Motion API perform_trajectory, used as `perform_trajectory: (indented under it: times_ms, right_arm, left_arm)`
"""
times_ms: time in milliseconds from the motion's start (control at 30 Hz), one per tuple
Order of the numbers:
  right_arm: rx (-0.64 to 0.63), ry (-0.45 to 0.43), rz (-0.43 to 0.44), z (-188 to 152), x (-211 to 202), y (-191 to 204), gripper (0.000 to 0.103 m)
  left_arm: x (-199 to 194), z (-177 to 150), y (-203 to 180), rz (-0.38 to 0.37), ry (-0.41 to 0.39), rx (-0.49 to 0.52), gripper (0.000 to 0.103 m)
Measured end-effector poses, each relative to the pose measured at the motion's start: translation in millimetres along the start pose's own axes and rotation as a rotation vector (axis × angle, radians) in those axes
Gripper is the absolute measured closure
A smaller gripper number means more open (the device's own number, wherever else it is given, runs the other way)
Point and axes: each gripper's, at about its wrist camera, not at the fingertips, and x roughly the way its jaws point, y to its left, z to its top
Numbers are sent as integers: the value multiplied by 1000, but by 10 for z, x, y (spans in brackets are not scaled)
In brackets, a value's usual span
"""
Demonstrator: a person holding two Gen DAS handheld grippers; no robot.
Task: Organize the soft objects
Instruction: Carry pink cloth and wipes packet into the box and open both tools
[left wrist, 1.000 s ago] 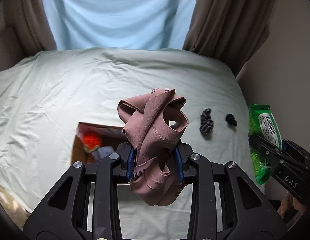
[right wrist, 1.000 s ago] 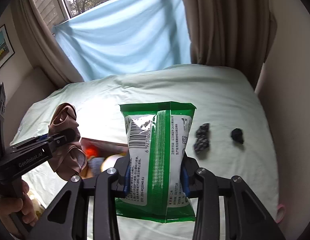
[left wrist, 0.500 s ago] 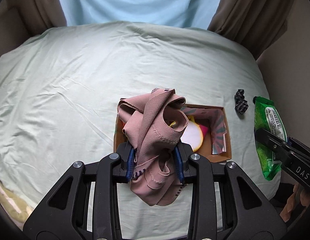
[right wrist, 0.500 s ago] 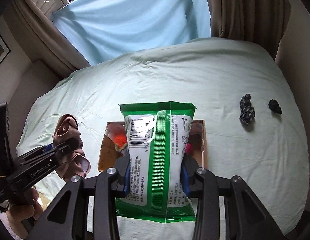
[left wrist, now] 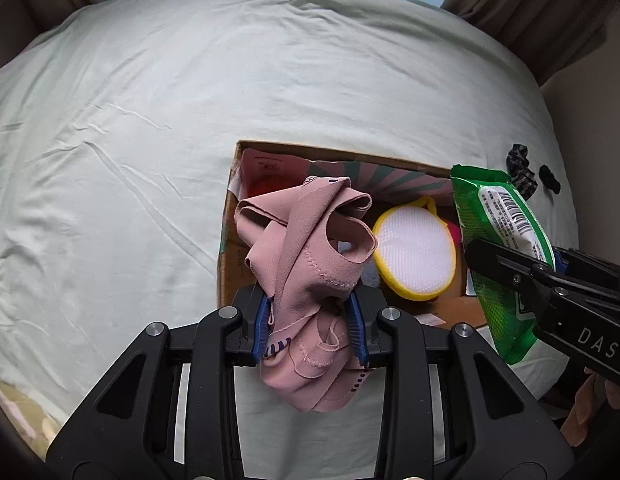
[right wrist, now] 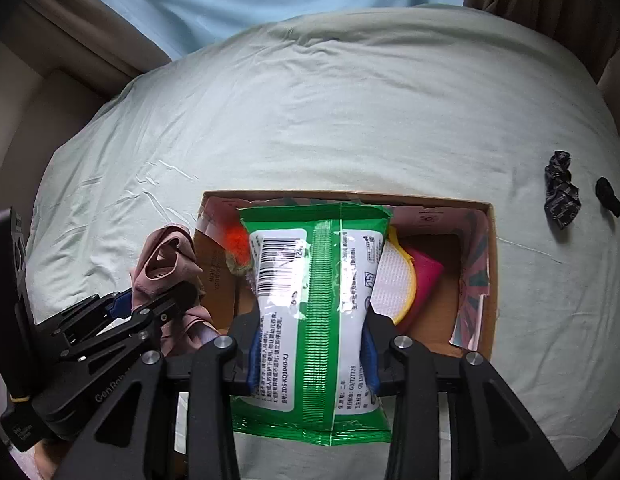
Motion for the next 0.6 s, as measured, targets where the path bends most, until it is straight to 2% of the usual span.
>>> perform_trajectory:
  times_ms: [267,400,467,500,567,600]
  right_arm:
    - [-5,147,63,292,734,-86,67]
    - [8,189,78,361,901,-111,67]
    - [28,210,98,403,944,-131,67]
    - [33,216,108,421,961,-128,66]
    - [35,234,106,463,990,-111,56]
    - [35,245,100,482,1002,-111,38]
  left_arm:
    - [585,-2,118,40,81,5,74]
    - [656,11,64,45,92,49,74]
    - [619,19,30,13,84,58,74]
    - [588,15,12,-11,77,63,70]
    - [550,-1,-27,-20,84,72,44]
    - [531,-16,-38,-5,82,79,18]
